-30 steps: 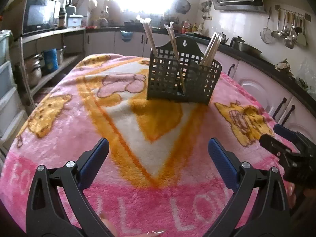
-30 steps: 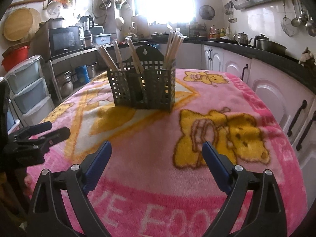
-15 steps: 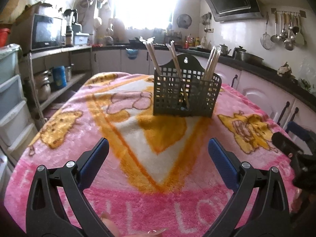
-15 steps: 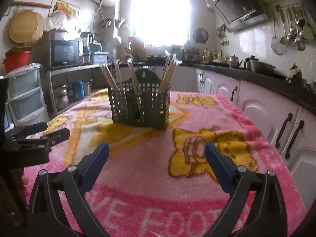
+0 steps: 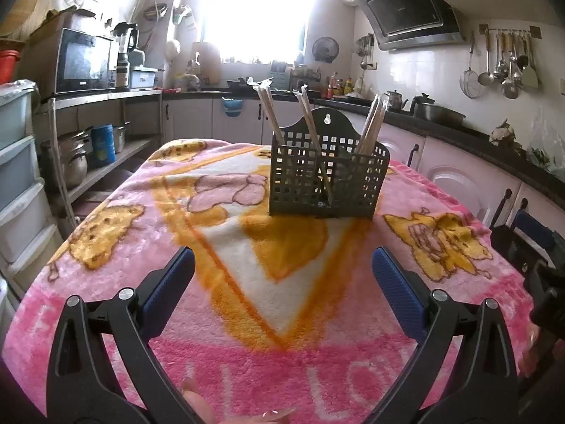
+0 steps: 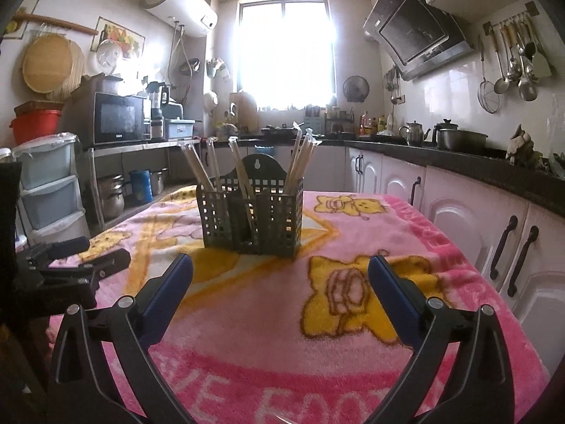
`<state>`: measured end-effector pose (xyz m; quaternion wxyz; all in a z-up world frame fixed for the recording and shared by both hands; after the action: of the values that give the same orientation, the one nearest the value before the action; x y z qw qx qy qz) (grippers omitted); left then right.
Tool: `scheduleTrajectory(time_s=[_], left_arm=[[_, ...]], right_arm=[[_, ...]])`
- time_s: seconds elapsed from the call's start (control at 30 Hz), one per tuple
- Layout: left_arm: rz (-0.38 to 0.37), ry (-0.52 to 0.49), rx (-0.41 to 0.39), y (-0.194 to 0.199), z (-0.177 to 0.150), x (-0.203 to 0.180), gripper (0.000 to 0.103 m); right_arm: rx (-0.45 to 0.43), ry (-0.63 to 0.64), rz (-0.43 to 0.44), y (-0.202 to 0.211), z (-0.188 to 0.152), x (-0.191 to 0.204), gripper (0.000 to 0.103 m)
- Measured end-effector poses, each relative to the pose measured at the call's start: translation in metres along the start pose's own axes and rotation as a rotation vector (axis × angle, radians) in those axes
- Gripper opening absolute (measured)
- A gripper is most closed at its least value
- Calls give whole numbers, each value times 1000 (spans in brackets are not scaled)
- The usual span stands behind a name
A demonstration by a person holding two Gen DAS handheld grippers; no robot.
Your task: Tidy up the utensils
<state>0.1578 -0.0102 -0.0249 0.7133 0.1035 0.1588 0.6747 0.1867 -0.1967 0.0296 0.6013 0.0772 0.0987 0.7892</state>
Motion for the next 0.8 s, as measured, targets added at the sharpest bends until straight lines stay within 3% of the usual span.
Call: scheduleTrajectory(time_s=[0.8], left_arm=[[-1,8,0,-1,-1,2,92]], right_arm=[[38,-16,2,-2,-9,1,97]])
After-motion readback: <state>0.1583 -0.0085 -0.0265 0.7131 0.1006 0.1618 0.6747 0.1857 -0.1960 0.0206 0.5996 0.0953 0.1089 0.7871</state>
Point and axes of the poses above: each gripper's, at about its wrist camera, not at the fingertips, and y roughly against the way its jaws point, x to its left, z to its top, the point moved 7 cm from there along -y, roughly the way its jaws point, and after that the axes turned 3 degrees about -x, right-handed, at the moved point
